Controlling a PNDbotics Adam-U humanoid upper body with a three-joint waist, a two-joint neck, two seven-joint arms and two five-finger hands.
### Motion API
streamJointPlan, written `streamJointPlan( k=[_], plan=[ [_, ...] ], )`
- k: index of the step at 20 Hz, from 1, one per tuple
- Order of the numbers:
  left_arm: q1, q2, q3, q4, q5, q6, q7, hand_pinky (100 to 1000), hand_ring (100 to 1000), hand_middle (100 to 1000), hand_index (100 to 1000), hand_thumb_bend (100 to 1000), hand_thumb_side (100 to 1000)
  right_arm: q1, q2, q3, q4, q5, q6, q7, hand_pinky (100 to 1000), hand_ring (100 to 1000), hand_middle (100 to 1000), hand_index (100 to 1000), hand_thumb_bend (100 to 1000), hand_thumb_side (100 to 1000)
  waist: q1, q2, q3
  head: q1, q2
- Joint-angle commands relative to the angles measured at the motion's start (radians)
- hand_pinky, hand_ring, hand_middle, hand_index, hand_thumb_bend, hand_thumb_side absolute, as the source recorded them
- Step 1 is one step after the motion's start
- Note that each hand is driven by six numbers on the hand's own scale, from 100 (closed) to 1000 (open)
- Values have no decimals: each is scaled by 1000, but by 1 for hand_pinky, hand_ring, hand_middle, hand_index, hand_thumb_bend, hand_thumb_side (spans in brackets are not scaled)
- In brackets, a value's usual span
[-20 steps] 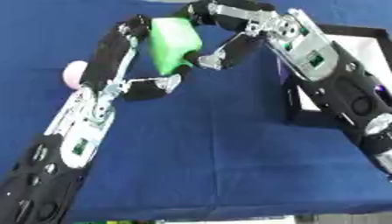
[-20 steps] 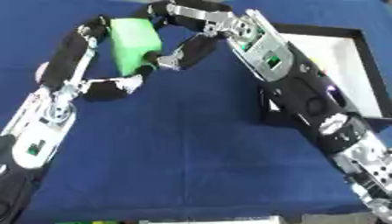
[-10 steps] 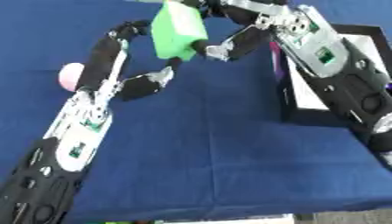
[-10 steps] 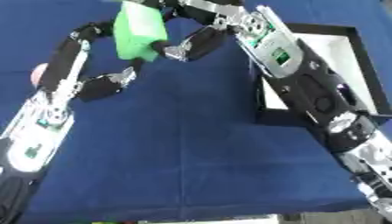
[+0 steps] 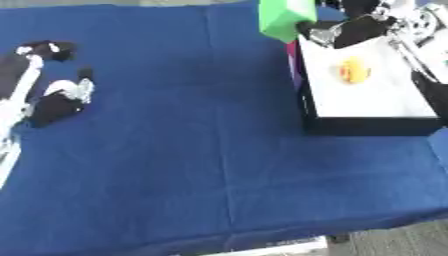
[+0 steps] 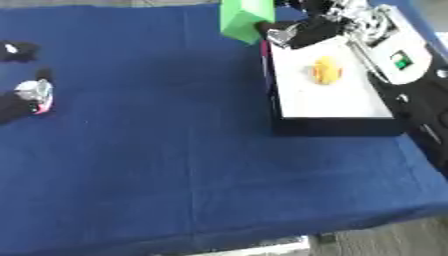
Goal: Pick up the objects with one hand, pass them to the other hand, and then place them into the box on the other side of the table.
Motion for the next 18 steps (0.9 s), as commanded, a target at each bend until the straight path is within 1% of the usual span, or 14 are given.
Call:
streamJointPlan(
  k=[1,4,6,8,9,10,11,13,14,15,16,17,18],
  plan=[
    [2,106,53,-54,79,7,-63,875,767,690,842,100,618,57,-98,-84,-7,0,-24,-52,909,1000,762,725,106,201,2,-13,-4,-13,-16],
    [11,162,91,-57,121,22,-117,889,791,720,862,100,616,131,-127,-126,32,43,-62,-92,901,1000,766,731,117,232,5,-9,-7,-17,-24],
    [10,192,109,-50,129,20,-160,900,807,736,873,100,602,157,-135,-140,74,77,-84,-114,898,1000,773,741,116,236,9,-7,-7,-26,-32],
    [7,220,123,-32,136,14,-195,903,814,740,877,130,573,172,-136,-148,121,113,-111,-134,897,1000,788,759,107,229,13,-4,-6,-39,-42],
    [5,234,126,-23,135,9,-210,905,820,744,879,148,564,178,-137,-150,144,132,-127,-142,897,1000,800,776,100,187,14,-2,-5,-45,-47],
    [4,244,128,-15,132,3,-224,908,824,745,879,168,545,182,-137,-151,165,149,-143,-150,900,1000,814,795,128,215,15,-1,-5,-50,-51],
    [2,252,130,-6,132,-3,-237,909,825,745,879,175,535,185,-136,-152,186,164,-159,-156,906,1000,834,817,142,207,16,1,-4,-56,-56],
    [-3,264,134,7,133,-14,-259,914,830,747,882,204,535,189,-138,-150,228,195,-195,-155,912,1000,882,868,203,213,16,3,-2,-60,-64],
    [-6,268,136,10,132,-18,-267,916,833,749,884,222,535,191,-140,-148,246,213,-217,-149,918,1000,920,908,252,216,17,5,0,-60,-69],
    [-8,272,138,13,130,-24,-273,919,838,753,887,244,535,193,-140,-147,263,231,-238,-141,933,1000,968,964,310,205,17,5,1,-61,-72],
    [-10,276,138,15,126,-29,-280,921,841,756,890,253,537,193,-140,-146,278,247,-259,-131,942,1000,994,994,349,193,17,6,2,-60,-75],
    [-13,282,137,21,122,-35,-289,925,848,760,894,273,531,194,-141,-146,289,263,-280,-121,968,1000,1000,1000,423,164,17,7,3,-57,-76],
    [-16,288,137,30,119,-42,-301,929,852,762,893,287,528,194,-142,-148,297,279,-302,-112,984,1000,1000,1000,420,130,17,7,3,-53,-75]
  ],
)
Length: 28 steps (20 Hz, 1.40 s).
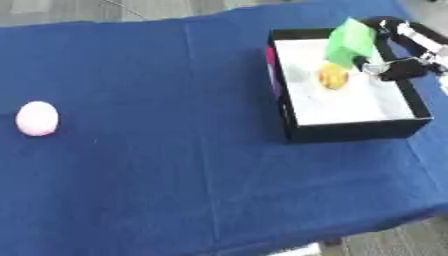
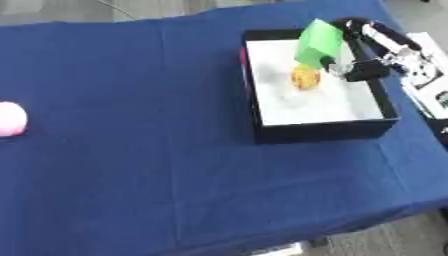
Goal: Pick up the objects with one hand, pass them to the other hand, and then place them into the box on the other side of the table.
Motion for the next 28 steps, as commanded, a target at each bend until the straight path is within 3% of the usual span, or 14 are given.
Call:
streamJointPlan(
  k=[1,7,11,14,15,16,18,25,28],
  plan=[
    [-24,55,19,17,-6,-19,-38,935,859,764,893,312,525,-5,-59,-17,24,55,-67,22,1000,1000,1000,1000,412,109,-1,-15,1,7,-12],
    [-88,79,29,149,-17,-89,-198,961,899,785,896,491,464,2,-74,-37,32,170,-129,13,1000,1000,1000,1000,387,100,-2,-19,-3,29,-4],
    [-161,88,30,256,-65,-164,-316,958,910,783,893,575,446,10,-75,-51,7,168,-132,11,1000,1000,1000,1000,362,100,0,-21,-7,53,-1],
    [-217,80,28,348,-117,-223,-381,959,922,789,885,616,446,6,-64,-76,-53,57,-107,24,1000,1000,1000,1000,321,100,2,-21,-11,94,3],
    [-234,77,27,377,-139,-243,-401,960,924,789,883,622,449,3,-62,-86,-81,6,-90,27,1000,1000,1000,1000,265,100,3,-21,-13,110,4],
    [-249,71,28,405,-160,-261,-417,961,925,790,884,625,458,1,-63,-97,-112,-42,-75,26,1000,1000,1000,1000,310,100,3,-21,-14,125,5],
    [-276,54,34,459,-194,-287,-441,961,926,789,883,638,488,2,-67,-114,-173,-118,-50,14,1000,1000,1000,1000,293,100,4,-22,-17,149,5],
    [-363,-18,37,619,-323,-352,-499,951,929,786,869,666,505,-3,-57,-139,-323,-276,16,-22,1000,1000,1000,1000,101,100,1,-22,-24,194,2],
    [-398,-61,48,678,-382,-359,-478,948,926,783,879,655,489,-9,-45,-135,-377,-347,52,-25,1000,1000,1000,1000,100,100,-1,-20,-26,202,-1]
  ],
)
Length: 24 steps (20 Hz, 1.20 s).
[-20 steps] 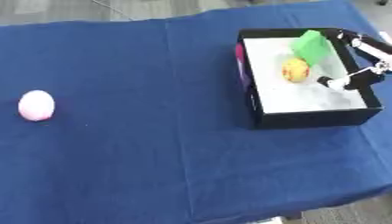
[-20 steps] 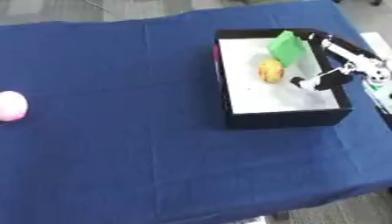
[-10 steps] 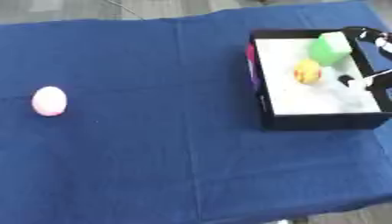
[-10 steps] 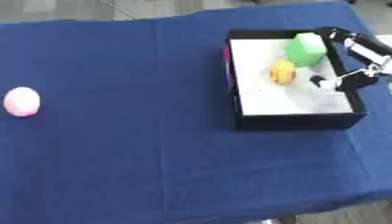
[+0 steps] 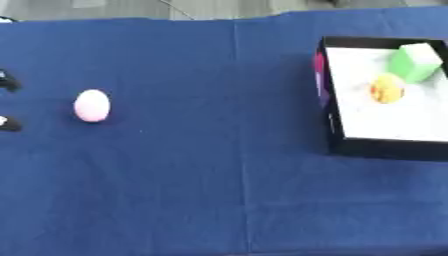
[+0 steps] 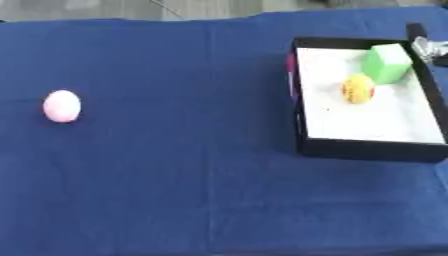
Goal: Pick up the objects with one hand, pass them to the other hand, and then place them into the box on the other side of the table.
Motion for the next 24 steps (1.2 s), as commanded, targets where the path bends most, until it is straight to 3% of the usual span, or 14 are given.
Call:
streamJointPlan(
  k=[1,7,18,24],
  plan=[
    [-46,-18,21,48,-56,-26,5,949,926,783,879,654,485,-17,-19,-10,-68,-74,38,-4,1000,1000,1000,1000,100,100,-1,-20,-2,11,-4],
    [-91,-87,19,87,-95,-29,67,944,919,776,879,609,453,-36,-6,6,-108,-151,87,2,1000,1000,1000,1000,100,100,-1,-16,-10,20,-10],
    [-112,-152,32,134,-132,65,202,910,888,736,839,554,476,-56,6,16,-119,-157,110,11,1000,1000,1000,1000,100,100,-3,-5,-28,42,-15],
    [-110,-176,36,155,-166,101,239,882,836,663,745,511,453,-63,12,16,-117,-166,120,2,1000,1000,1000,1000,100,100,-5,0,-33,47,-12]
  ],
)
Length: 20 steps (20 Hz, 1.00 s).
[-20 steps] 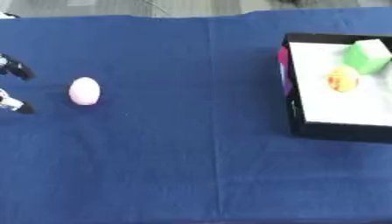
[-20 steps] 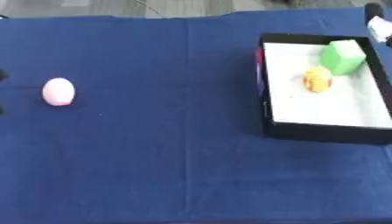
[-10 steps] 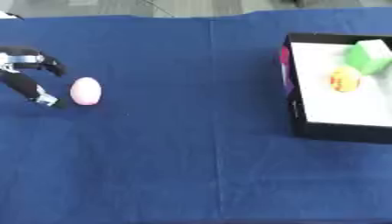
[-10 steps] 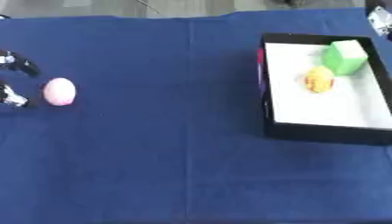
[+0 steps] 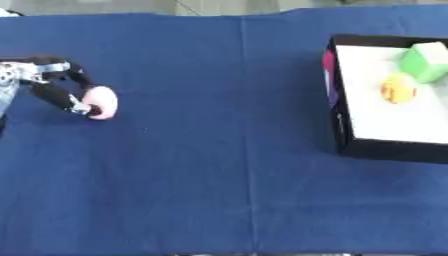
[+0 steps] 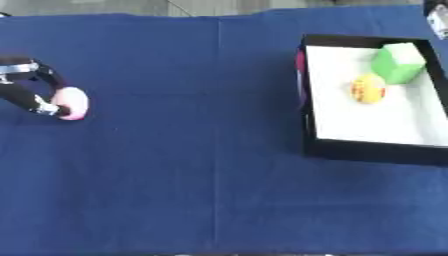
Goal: Pick up the objects with one hand, pass them to the other hand, and then place them into the box on the other side of the table.
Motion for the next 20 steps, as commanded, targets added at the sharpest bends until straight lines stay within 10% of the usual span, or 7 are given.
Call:
streamJointPlan(
  k=[1,4,10,20],
  plan=[
    [-25,6,11,-2,-16,18,23,879,829,655,737,489,439,-13,-22,-8,-13,-7,8,-6,1000,1000,1000,1000,100,100,-4,-16,-3,5,-9],
    [-24,-3,5,4,-39,38,44,861,817,635,702,469,367,-14,-19,-8,-9,-13,15,-9,1000,1000,1000,1000,100,100,-5,-15,-5,7,-9],
    [-16,-18,12,2,-20,57,62,842,764,558,614,100,100,-11,-19,-8,-8,-21,19,-16,1000,1000,1000,1000,100,100,-5,-17,-5,0,-5],
    [60,47,-62,-504,319,167,99,788,636,466,567,100,169,-50,-42,11,-51,-27,17,24,1000,1000,1000,1000,100,100,-3,-25,17,-27,5]
  ],
)
